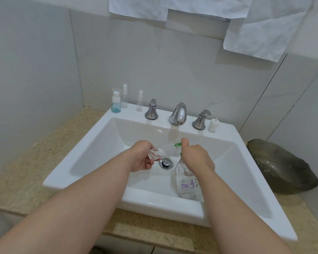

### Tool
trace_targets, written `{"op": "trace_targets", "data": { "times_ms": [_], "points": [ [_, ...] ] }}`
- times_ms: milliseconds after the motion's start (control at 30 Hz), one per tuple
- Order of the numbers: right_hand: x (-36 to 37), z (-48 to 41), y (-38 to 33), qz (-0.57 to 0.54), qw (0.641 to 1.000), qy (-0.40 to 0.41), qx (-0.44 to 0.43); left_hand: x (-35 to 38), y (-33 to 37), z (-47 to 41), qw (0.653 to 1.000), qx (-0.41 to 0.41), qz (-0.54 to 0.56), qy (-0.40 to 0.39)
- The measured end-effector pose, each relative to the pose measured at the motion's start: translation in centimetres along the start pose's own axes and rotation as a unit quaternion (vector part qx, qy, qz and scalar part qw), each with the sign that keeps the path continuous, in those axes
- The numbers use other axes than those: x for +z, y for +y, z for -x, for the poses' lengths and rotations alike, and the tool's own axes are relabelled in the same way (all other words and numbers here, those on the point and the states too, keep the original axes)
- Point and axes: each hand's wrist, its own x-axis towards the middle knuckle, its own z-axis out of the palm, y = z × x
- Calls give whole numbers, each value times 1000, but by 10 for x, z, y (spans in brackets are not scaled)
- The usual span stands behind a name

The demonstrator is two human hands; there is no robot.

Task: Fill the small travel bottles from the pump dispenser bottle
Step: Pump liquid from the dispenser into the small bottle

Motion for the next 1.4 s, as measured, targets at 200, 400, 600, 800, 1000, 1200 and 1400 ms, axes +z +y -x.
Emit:
{"op": "trace_targets", "data": {
  "times_ms": [200, 400, 600, 800, 1000, 1200, 1400],
  "points": [
    [0, -2, 1, 0, 1000, -1, -5, 1, 0, 0, 1000, -2, 2, 4],
    [1, -1, 3, 7, 1000, 8, -4, 1, 0, 2, 1000, -2, -3, -6],
    [4, -2, 3, 20, 1000, 9, 2, 1, 0, 2, 1000, 2, 5, -4],
    [1, 2, 4, 11, 1000, 17, 1, 1, -2, -2, 1000, 3, 3, -5],
    [2, -1, 2, -1, 1000, 9, -1, 3, -1, 2, 1000, 7, -6, -3],
    [1, -2, 1, 3, 1000, 4, -5, 1, -2, -2, 1000, 8, -10, 5],
    [0, -1, 2, -1, 1000, 1, -5, 1, -2, -2, 1000, 11, -17, -1]
  ]
}}
